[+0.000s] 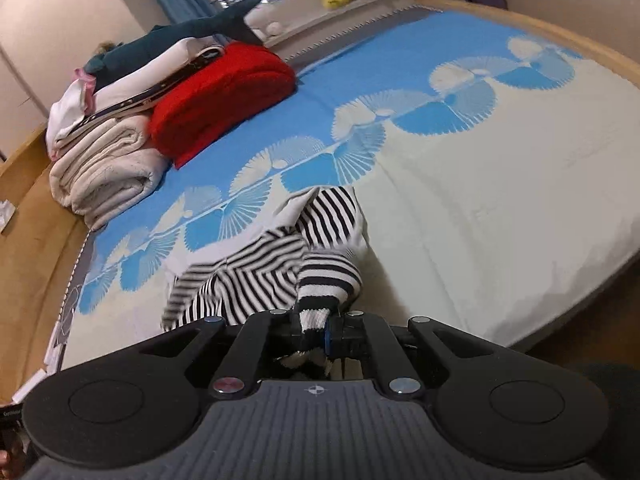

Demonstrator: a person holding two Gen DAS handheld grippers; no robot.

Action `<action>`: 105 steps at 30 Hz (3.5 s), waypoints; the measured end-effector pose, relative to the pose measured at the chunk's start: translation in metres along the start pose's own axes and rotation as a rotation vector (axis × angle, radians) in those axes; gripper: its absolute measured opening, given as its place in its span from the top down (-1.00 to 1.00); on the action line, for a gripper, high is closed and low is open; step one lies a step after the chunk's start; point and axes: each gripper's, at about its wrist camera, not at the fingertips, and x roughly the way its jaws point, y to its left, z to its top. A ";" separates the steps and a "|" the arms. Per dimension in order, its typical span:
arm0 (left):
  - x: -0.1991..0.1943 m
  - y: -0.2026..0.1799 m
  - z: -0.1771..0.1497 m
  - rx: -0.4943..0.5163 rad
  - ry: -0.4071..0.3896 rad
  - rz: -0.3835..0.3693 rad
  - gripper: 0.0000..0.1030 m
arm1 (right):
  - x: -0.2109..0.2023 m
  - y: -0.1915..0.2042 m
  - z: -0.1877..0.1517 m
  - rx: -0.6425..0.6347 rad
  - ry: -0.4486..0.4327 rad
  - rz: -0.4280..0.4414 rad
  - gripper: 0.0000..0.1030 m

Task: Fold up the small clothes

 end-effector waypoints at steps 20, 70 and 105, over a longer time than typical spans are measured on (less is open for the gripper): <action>0.189 0.109 0.159 -0.390 -0.042 -0.010 0.21 | 0.266 -0.004 0.118 0.121 0.132 -0.074 0.54; 0.234 0.074 0.188 -0.122 -0.116 0.087 0.07 | 0.303 0.039 0.138 -0.063 -0.033 0.016 0.52; 0.299 0.090 0.195 0.093 -0.136 0.333 0.75 | 0.357 0.087 0.117 -0.485 -0.118 -0.199 0.94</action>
